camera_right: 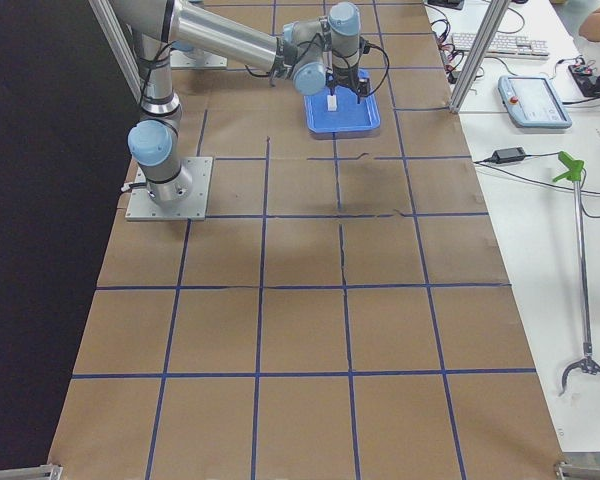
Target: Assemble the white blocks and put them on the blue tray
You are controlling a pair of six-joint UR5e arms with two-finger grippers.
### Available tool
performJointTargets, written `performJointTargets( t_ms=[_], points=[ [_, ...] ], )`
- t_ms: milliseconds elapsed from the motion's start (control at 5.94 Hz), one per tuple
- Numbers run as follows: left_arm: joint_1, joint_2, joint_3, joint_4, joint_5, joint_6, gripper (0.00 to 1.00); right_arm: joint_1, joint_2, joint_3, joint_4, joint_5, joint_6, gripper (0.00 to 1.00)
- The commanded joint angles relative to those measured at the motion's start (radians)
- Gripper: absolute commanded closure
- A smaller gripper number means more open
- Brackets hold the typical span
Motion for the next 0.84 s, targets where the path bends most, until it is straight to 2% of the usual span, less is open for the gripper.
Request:
performJointTargets(
  t_ms=[0, 168, 337, 674],
  points=[
    [0.001, 0.003, 0.000, -0.003, 0.001, 0.000, 0.01, -0.008, -0.013, -0.163, 0.288, -0.038, 0.252, 0.00],
    [0.000, 0.003, -0.002, -0.003, 0.001, 0.000, 0.01, -0.010, -0.017, -0.208, 0.378, -0.054, 0.402, 0.00],
    [-0.001, 0.003, -0.003, -0.003, 0.001, 0.000, 0.01, -0.007, -0.040, -0.225, 0.399, -0.112, 0.545, 0.00],
    [-0.001, 0.003, -0.005, -0.003, -0.001, 0.000, 0.01, -0.015, -0.085, -0.202, 0.431, -0.113, 0.589, 0.00]
  ],
)
